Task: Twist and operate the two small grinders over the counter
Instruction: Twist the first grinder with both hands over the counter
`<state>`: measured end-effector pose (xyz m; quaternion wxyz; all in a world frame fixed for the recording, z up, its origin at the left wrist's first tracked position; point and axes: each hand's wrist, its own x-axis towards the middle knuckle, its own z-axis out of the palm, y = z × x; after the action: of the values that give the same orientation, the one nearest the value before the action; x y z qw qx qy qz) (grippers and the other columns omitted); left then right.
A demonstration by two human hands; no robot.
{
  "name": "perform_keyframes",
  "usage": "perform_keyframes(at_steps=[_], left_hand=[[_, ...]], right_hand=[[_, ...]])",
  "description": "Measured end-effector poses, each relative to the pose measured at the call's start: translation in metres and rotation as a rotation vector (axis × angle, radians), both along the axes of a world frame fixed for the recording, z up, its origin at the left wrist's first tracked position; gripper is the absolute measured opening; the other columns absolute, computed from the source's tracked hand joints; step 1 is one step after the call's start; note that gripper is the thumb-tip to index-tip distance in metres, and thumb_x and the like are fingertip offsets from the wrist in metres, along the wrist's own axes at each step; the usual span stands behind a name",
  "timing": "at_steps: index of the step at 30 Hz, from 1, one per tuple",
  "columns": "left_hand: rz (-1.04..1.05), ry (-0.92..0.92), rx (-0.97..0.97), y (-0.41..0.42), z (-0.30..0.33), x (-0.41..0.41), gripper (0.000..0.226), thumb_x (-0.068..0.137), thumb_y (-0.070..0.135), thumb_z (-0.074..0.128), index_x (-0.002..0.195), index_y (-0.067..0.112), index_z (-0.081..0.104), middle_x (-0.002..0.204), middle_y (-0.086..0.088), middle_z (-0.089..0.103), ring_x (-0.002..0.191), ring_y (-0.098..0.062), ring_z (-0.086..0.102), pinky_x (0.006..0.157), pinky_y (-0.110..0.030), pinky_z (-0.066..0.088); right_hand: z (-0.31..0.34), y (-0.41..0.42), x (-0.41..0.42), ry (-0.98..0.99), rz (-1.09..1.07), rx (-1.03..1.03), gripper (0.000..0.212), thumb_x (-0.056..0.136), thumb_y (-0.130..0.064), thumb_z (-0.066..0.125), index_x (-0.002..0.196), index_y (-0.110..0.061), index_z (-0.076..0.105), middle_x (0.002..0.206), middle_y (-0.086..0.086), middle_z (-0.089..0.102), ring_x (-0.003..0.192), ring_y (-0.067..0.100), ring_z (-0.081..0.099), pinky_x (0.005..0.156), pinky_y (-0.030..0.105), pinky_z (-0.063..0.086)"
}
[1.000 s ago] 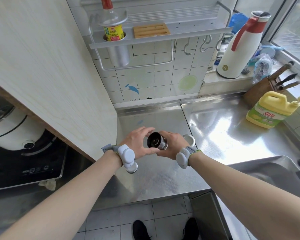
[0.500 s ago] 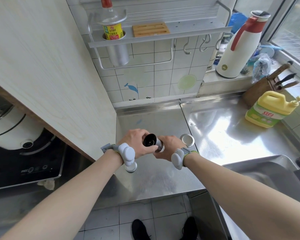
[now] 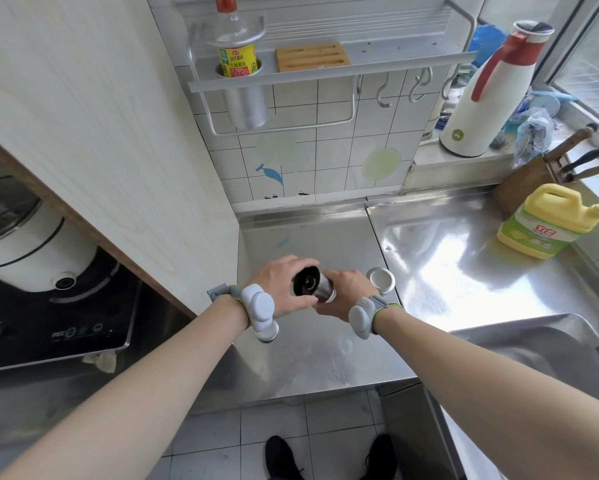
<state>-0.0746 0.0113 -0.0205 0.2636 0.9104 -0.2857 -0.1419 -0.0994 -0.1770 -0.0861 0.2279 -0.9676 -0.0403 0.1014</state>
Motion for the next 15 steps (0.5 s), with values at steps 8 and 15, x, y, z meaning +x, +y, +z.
perform_keyframes(at_steps=[8,15], left_hand=[[0.377,0.047,0.371,-0.014,0.012,0.0,0.071,0.063,0.083,0.035,0.054,0.014,0.049,0.052,-0.001,0.059,0.048,-0.018,0.049,0.051,-0.028,0.037],[0.423,0.157,0.339,-0.011,0.009,0.0,0.082,0.078,0.08,0.022,0.066,0.008,0.061,0.057,-0.004,0.065,0.056,-0.019,0.061,0.061,-0.026,0.045]], right_hand=[[0.0,0.011,-0.003,-0.039,0.046,-0.075,0.026,0.077,-0.048,0.068,0.093,-0.03,0.057,0.077,-0.009,0.064,0.073,0.021,0.064,0.062,0.031,0.053],[0.001,0.013,-0.002,-0.043,0.056,-0.064,0.026,0.078,-0.047,0.067,0.093,-0.029,0.058,0.081,-0.008,0.067,0.075,0.022,0.066,0.066,0.035,0.057]])
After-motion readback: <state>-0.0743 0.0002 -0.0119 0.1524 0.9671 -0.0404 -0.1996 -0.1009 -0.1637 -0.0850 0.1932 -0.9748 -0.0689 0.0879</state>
